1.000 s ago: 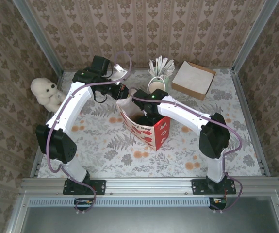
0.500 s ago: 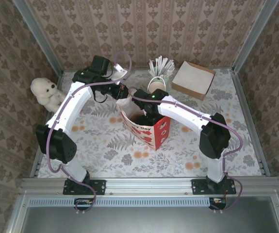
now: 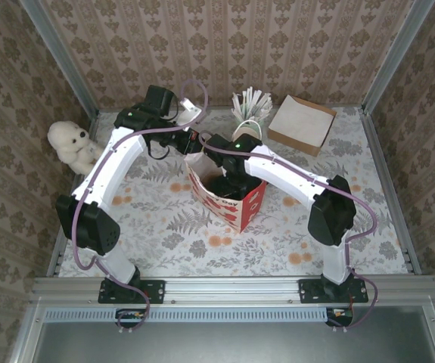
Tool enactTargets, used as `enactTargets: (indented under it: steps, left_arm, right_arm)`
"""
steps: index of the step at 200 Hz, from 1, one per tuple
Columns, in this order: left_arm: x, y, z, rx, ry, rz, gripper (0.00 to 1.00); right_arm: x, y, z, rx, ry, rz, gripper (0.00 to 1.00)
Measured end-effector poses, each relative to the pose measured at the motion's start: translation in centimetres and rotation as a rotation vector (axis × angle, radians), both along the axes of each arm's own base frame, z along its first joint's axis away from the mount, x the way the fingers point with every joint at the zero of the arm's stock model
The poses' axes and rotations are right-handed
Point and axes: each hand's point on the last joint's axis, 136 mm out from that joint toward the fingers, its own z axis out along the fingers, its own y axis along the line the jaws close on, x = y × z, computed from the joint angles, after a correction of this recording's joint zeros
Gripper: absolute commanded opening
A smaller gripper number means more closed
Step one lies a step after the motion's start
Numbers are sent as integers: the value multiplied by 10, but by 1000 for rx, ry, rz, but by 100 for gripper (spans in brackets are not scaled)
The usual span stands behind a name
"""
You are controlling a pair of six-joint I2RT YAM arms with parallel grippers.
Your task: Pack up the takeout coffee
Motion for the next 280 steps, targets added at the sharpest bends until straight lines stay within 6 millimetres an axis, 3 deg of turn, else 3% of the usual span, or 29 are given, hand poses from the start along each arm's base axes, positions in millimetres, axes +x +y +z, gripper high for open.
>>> enactTargets:
  steps: [92,159,225,280]
  left_arm:
    - [1,2,-2,15,2,9,0]
    - [3,2,-12,34,30,12,0]
    - [3,2,-12,35,31,12,0]
    - [3,2,-12,35,31,12,0]
  right_arm:
    - [4,2,14,17,-28,-13,100]
    - [12,7,50,111,-143,-3,100]
    - [16,10,59,150,-194,20,100]
    - [10,7,81,197,-247,65,100]
